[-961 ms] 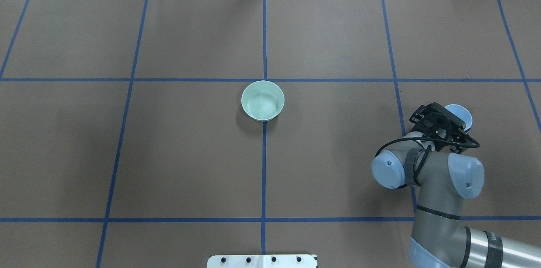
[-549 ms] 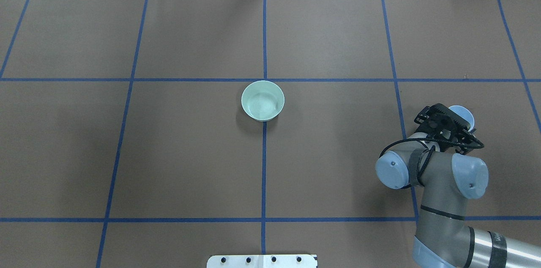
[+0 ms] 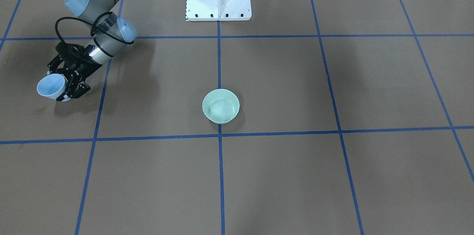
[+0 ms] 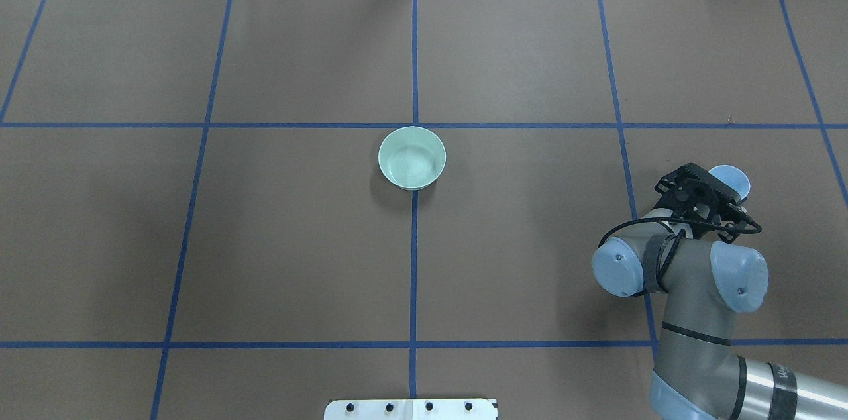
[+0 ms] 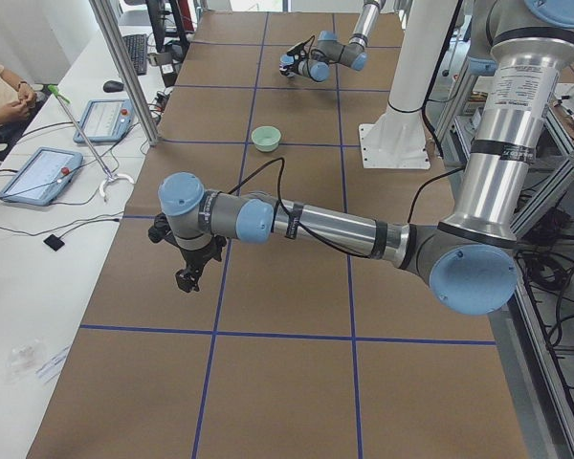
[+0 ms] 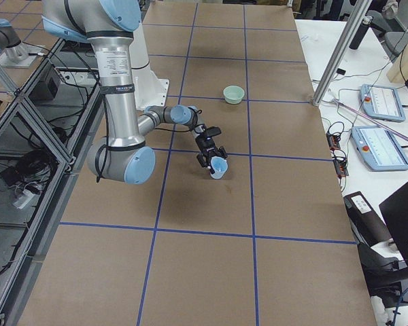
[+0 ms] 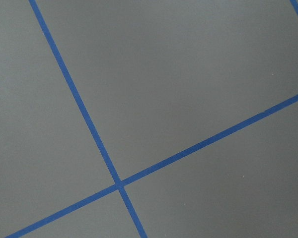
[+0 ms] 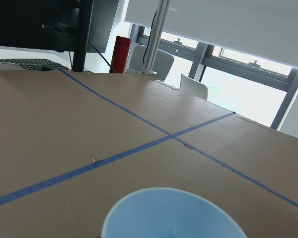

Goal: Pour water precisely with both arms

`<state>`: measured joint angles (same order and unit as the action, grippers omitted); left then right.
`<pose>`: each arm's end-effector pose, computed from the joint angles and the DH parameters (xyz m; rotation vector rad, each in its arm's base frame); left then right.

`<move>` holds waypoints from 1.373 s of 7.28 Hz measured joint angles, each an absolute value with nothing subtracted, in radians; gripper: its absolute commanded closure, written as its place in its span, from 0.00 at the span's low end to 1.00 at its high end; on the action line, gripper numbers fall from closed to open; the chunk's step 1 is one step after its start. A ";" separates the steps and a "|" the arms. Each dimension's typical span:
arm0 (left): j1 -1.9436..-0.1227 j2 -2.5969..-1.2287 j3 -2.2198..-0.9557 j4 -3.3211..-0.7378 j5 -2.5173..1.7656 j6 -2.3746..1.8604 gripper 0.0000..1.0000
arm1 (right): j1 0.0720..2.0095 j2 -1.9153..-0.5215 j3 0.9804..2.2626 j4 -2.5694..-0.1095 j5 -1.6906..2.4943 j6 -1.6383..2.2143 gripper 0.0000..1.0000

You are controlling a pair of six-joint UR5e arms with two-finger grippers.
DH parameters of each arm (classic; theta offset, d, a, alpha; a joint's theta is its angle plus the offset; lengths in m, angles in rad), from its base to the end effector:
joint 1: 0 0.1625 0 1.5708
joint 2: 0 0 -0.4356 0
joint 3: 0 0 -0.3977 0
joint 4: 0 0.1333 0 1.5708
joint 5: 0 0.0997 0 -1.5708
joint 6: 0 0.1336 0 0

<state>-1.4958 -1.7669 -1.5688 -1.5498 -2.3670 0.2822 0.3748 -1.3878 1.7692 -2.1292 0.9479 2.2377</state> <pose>0.0065 -0.5906 0.5879 0.2469 0.7785 0.4062 -0.4135 -0.3897 0.5672 0.6653 0.0822 0.9492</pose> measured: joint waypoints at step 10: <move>-1.562 -1.711 -1.574 -1.562 -2.368 0.023 0.00 | 0.479 -1.381 1.887 -1.552 0.861 1.706 1.00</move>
<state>-1.5621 -1.7115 -1.5742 -1.5623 -2.3683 0.0228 0.4790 -1.3808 1.8866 -1.5517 0.8615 1.7065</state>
